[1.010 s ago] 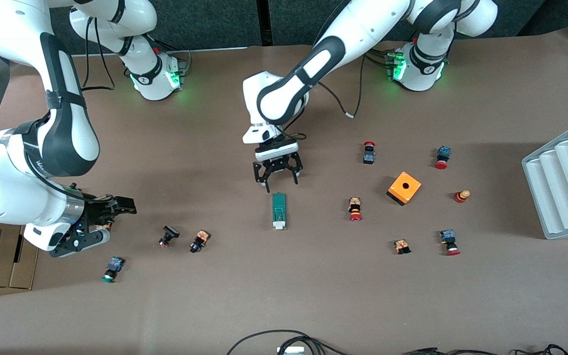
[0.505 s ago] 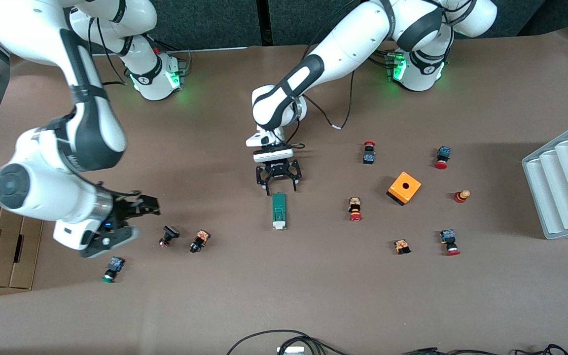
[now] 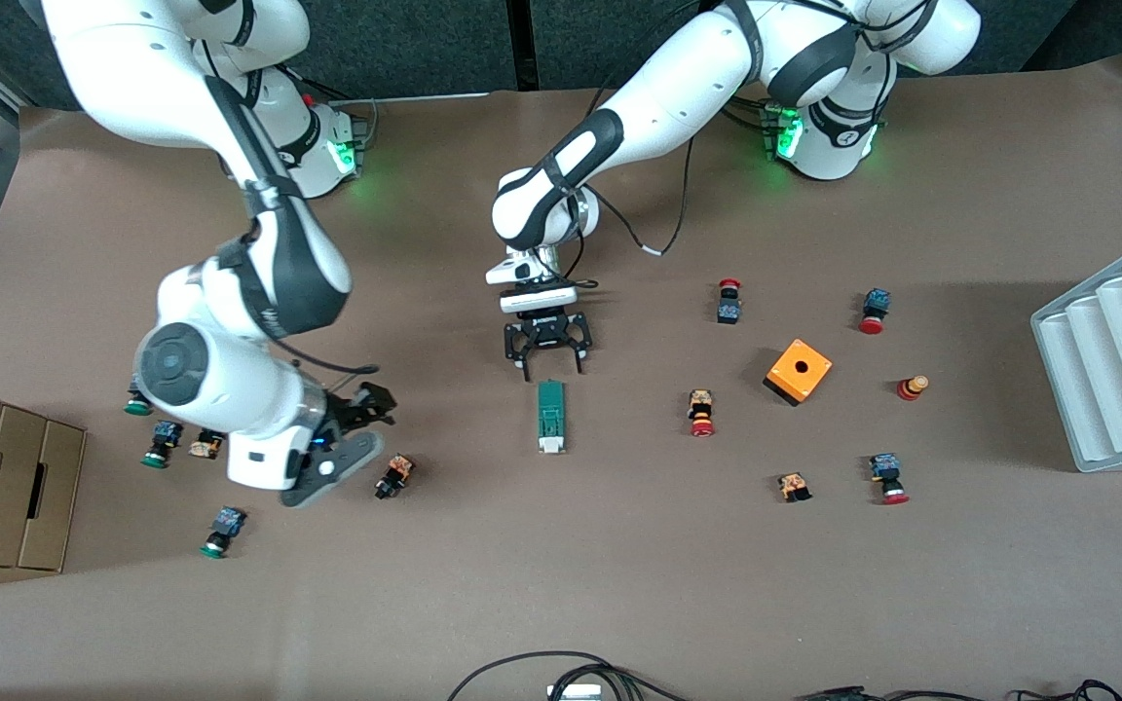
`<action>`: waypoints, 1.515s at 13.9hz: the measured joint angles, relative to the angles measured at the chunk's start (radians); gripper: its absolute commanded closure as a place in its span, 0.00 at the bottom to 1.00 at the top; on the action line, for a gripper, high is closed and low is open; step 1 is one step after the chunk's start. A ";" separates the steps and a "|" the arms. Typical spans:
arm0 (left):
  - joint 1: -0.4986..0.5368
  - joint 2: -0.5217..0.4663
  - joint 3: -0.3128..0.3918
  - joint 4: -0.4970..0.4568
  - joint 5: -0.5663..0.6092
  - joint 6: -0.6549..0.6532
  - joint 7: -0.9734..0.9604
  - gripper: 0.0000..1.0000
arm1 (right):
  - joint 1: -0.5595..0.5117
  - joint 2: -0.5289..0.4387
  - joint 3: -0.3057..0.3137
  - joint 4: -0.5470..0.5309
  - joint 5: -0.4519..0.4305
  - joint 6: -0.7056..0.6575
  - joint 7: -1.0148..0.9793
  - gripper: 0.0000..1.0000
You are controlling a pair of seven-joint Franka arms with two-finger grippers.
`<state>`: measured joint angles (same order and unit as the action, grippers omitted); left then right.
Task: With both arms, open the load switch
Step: 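Move both grippers toward the green load switch, then grasp the switch base with the left gripper while the right gripper nears the handle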
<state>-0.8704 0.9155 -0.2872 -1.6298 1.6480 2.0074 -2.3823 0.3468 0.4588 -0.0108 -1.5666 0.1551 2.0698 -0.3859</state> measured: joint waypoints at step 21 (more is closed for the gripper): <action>-0.005 0.057 0.032 0.029 0.166 -0.022 -0.112 0.39 | 0.294 0.248 -0.093 0.104 0.000 0.311 -0.482 0.00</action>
<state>-0.8754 0.9729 -0.2555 -1.6008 1.8138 1.9858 -2.4947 0.6408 0.7071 -0.1036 -1.4628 0.1550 2.3806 -0.8681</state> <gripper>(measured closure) 0.357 0.000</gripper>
